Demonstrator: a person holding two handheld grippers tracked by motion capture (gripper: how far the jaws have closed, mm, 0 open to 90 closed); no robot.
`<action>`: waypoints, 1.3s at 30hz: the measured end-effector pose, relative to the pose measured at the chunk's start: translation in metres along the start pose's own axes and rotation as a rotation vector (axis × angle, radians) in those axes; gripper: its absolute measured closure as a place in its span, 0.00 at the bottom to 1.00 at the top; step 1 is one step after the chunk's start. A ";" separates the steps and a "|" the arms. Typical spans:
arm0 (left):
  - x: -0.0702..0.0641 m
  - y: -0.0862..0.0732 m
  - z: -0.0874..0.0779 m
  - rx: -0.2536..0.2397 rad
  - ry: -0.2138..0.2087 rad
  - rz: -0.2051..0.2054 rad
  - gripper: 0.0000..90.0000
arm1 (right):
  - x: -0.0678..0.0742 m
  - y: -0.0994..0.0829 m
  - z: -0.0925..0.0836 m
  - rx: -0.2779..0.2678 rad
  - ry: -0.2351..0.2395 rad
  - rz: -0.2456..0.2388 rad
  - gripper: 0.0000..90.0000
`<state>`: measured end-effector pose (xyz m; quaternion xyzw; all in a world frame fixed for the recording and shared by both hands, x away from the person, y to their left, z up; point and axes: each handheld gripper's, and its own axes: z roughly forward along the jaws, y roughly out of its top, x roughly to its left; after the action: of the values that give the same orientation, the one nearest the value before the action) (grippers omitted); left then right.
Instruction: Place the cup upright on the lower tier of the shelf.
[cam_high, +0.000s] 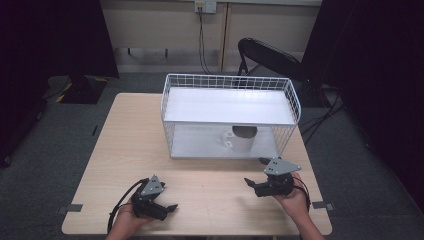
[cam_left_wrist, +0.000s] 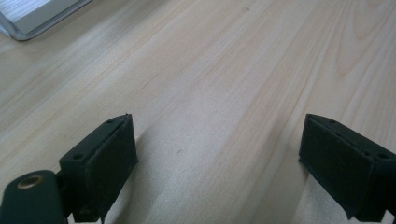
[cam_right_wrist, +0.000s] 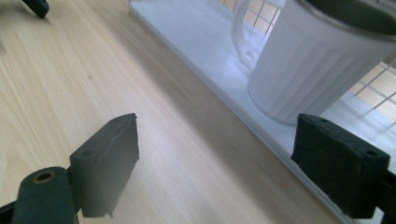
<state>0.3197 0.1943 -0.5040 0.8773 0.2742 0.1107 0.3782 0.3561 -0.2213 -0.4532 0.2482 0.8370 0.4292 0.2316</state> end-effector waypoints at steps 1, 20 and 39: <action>0.000 0.000 0.000 0.000 0.000 0.000 0.12 | 0.000 -0.002 0.000 0.006 -0.001 0.001 0.15; 0.000 0.000 0.000 0.000 0.000 0.000 0.12 | -0.006 -0.035 -0.009 0.049 0.018 0.047 0.15; 0.000 0.000 0.000 0.000 0.000 0.000 0.12 | -0.014 -0.056 -0.015 0.076 0.006 0.080 0.15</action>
<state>0.3197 0.1942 -0.5040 0.8772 0.2742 0.1108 0.3783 0.3453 -0.2675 -0.4893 0.2890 0.8426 0.4069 0.2023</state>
